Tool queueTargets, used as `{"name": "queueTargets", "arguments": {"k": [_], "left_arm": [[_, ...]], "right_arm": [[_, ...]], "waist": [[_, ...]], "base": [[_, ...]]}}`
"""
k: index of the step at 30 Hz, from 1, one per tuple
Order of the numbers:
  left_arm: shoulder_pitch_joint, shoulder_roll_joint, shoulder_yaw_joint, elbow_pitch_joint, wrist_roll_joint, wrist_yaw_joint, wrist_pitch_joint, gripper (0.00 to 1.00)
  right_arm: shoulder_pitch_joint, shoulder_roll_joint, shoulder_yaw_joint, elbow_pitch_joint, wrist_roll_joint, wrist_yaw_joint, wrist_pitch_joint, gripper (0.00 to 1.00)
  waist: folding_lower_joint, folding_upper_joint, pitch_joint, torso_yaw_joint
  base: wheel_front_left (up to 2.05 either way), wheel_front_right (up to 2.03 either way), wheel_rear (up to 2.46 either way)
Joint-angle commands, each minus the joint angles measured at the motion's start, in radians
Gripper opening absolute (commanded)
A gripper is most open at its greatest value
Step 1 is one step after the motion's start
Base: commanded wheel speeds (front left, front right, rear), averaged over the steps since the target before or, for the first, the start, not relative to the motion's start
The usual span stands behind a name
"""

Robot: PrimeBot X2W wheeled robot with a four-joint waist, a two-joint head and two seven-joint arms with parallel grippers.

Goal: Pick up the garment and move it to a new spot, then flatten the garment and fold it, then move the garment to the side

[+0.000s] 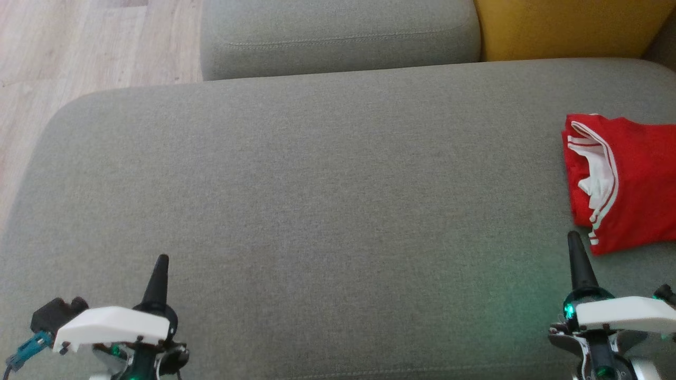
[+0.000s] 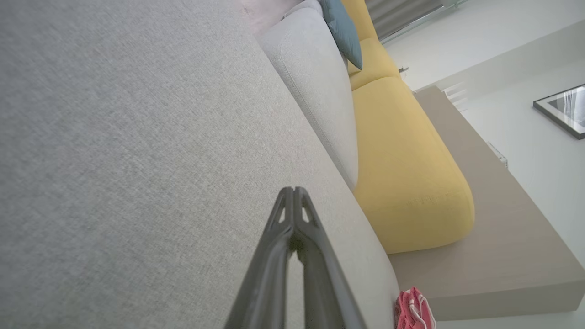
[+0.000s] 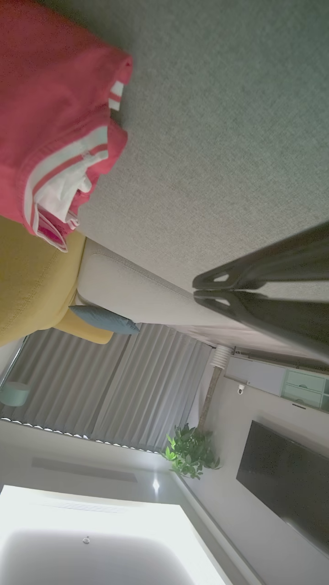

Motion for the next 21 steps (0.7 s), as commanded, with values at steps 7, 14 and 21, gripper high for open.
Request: {"name": "queueTargets", "arguments": {"k": [7, 14, 21], "left_arm": [[-0.065, -0.008, 0.064, -0.021, -0.082, -0.032, 0.020, 0.00], [-0.076, -0.020, 0.091, -0.014, -0.158, -0.056, 0.040, 0.00], [-0.087, -0.032, 0.117, -0.006, -0.233, -0.080, 0.060, 0.00]], "right_arm": [[-0.067, -0.020, 0.002, -0.016, 0.091, 0.003, 0.009, 0.00], [-0.080, -0.020, -0.006, -0.002, 0.172, 0.003, 0.017, 0.00], [-0.093, -0.020, -0.014, 0.012, 0.252, 0.003, 0.024, 0.00]], "waist": [[0.0000, -0.0001, 0.000, 0.002], [0.0000, -0.0001, 0.000, 0.004], [0.0000, -0.0001, 0.001, 0.006]], "base": [[0.00, 0.00, 0.00], [0.00, 0.00, 0.00], [0.00, 0.00, 0.00]]}}
